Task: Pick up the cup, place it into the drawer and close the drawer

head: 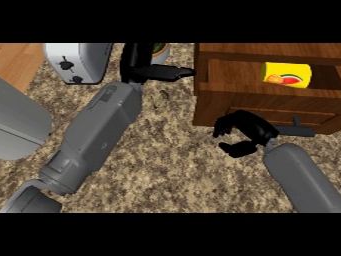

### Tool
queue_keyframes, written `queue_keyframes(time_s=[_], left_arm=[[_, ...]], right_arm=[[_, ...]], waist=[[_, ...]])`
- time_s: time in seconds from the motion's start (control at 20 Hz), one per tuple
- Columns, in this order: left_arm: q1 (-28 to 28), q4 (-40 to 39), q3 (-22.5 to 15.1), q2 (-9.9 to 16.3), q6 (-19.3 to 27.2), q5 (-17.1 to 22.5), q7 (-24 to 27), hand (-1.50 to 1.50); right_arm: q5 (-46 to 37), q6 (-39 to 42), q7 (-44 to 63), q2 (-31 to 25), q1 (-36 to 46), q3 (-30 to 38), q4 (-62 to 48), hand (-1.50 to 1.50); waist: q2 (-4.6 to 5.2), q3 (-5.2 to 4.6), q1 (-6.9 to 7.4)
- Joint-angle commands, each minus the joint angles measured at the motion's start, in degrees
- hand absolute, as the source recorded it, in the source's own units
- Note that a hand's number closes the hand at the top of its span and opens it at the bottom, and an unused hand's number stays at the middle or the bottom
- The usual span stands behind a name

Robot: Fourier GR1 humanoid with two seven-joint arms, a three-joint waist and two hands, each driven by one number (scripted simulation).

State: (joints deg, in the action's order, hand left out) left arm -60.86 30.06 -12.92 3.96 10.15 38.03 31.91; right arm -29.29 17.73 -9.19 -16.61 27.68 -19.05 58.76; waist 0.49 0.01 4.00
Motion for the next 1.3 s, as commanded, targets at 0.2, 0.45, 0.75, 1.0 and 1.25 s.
queue_keyframes(time_s=[0.2,0.45,0.75,1.0,1.25], left_arm=[[6.7,6.1,-0.3,3.4,-4.6,0.7,-1.5,-1.50],[9.2,9.0,0.0,6.5,-6.6,1.3,-3.1,-1.50],[10.8,10.8,-1.2,7.4,-7.4,0.4,-3.3,-1.50],[11.7,11.8,-1.3,7.3,-9.6,1.1,-3.5,-1.50],[12.8,12.4,-1.6,7.8,-10.5,1.0,-3.8,-1.50]], right_arm=[[-0.3,-8.5,-13.0,0.6,11.3,7.7,-22.0,1.50],[2.8,-9.8,-14.9,-3.3,19.0,14.6,-28.5,1.50],[4.9,-9.3,-11.4,-6.8,25.5,18.5,-31.0,1.50],[7.0,-6.8,-11.2,-8.1,26.0,19.8,-30.3,1.50],[9.0,-3.7,-11.5,-10.8,25.9,21.1,-28.3,1.50]], waist=[[0.79,0.26,2.91],[1.24,0.32,4.83],[1.68,0.29,6.33],[2.41,0.25,7.28],[2.40,0.22,7.74]])
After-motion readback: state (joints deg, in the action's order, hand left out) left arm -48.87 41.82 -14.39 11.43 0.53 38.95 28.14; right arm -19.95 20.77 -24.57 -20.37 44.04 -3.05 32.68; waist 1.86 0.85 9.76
